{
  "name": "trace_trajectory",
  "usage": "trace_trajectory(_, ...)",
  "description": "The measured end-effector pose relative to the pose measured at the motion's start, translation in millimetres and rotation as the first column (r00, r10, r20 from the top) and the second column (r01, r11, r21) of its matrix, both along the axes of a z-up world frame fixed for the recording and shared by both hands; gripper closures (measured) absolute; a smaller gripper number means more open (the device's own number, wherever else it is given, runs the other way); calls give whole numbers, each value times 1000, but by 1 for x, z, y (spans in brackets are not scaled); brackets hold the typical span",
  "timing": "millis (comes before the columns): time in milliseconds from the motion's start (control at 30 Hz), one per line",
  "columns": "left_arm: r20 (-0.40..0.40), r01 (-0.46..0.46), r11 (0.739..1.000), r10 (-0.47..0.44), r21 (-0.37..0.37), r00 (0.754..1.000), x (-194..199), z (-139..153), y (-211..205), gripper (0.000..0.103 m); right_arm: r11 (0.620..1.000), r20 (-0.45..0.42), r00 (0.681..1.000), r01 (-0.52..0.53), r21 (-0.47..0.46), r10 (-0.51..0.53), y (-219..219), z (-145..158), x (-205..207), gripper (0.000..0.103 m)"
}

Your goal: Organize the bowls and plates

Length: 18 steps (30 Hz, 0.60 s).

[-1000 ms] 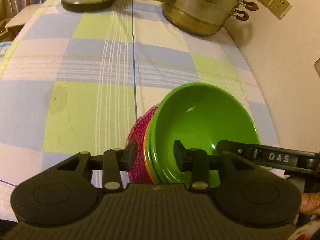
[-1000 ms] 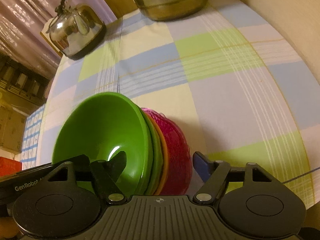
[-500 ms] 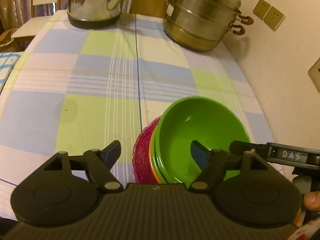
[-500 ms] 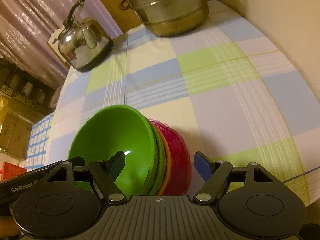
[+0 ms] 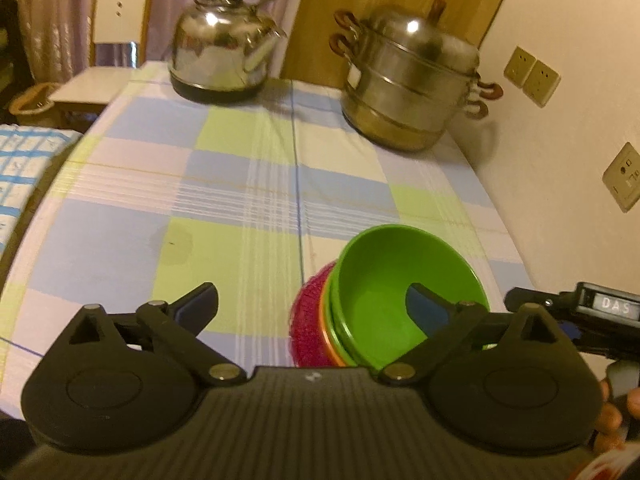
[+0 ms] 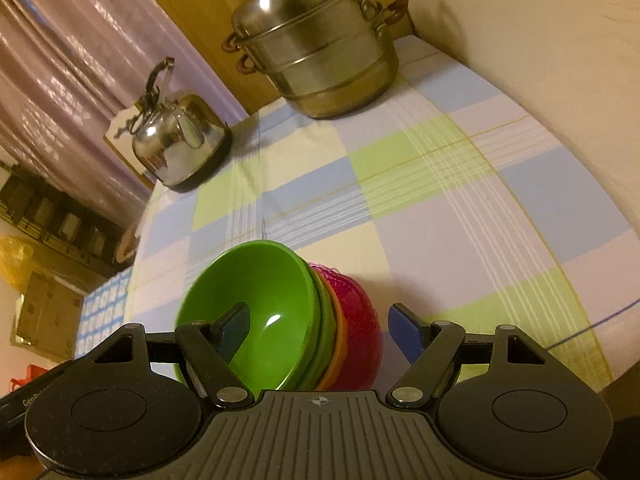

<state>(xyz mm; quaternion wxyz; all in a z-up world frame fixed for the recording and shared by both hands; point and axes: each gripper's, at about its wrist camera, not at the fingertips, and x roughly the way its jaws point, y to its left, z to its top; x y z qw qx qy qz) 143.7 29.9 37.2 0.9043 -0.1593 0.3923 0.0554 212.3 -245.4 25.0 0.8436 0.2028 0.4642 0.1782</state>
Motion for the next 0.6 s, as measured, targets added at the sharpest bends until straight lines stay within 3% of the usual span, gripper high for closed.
trace_trajectory(367,42,-84,996,83,23,996,-57,-3,3,0,999,59,997,48,-15,-47,-18,7,-44,27)
trace_trajectory(500,29,-67,998,67,17,997,-75,-9,0,0,997,92,995,52,-55,-47,-20,8,-64,27)
trace_trajectory(600,33,-45,997,43,65,999,-87,-11,-9,0,995,113,993,45,-88,-35,-20,6,-79,27)
